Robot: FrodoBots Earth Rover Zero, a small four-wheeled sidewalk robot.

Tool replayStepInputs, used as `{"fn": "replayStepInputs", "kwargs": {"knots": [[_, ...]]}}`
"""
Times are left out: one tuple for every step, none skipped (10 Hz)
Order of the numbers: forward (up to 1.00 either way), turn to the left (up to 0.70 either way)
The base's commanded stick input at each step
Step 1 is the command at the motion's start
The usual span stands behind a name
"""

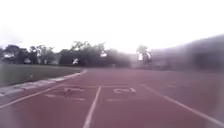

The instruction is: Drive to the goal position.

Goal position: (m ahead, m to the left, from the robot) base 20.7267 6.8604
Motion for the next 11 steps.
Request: {"fn": "replayStepInputs", "kwargs": {"knots": [[0.70,-0.28],[0.70,-0.29],[0.70,-0.29],[0.70,-0.12],[0.70,-0.05],[0.70,0.00],[0.70,0.00],[0.70,0.00],[0.70,0.00],[0.70,0.00],[0.70,0.00]]}}
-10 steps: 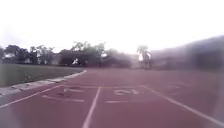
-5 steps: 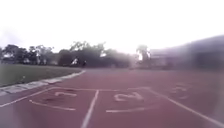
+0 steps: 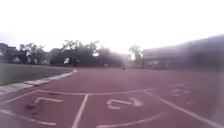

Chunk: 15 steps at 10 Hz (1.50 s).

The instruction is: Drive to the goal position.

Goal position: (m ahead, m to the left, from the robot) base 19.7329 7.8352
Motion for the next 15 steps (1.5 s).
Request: {"fn": "replayStepInputs", "kwargs": {"knots": [[0.70,0.00],[0.70,0.00],[0.70,0.01],[0.70,0.02],[0.70,0.01],[0.70,0.00],[0.70,0.02],[0.70,0.02],[0.70,0.02],[0.70,0.02],[0.70,0.02],[0.70,0.02],[0.70,0.02],[0.70,0.02],[0.70,0.02]]}}
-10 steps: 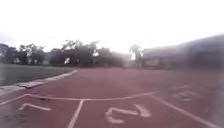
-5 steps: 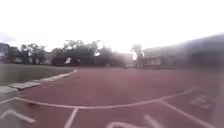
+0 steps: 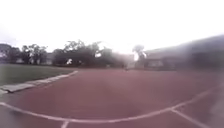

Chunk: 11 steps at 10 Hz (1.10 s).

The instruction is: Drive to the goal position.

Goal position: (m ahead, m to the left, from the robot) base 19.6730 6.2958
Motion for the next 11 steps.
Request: {"fn": "replayStepInputs", "kwargs": {"knots": [[0.70,0.02],[0.70,0.02],[0.70,0.02],[0.70,0.02],[0.70,0.02],[0.70,0.02],[0.70,0.02],[0.70,0.02],[0.70,0.02],[0.70,0.02],[0.70,0.02]]}}
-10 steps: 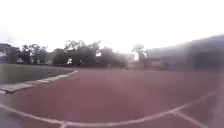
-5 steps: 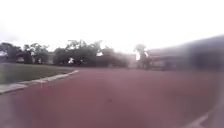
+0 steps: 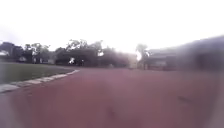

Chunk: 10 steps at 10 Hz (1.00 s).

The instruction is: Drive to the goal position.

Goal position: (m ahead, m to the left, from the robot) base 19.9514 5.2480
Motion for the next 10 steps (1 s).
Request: {"fn": "replayStepInputs", "kwargs": {"knots": [[0.70,0.02],[0.70,0.02],[0.70,0.02],[0.70,0.02],[0.70,0.02],[0.70,0.02],[0.70,0.02],[0.70,0.01],[0.70,-0.03],[0.70,-0.10]]}}
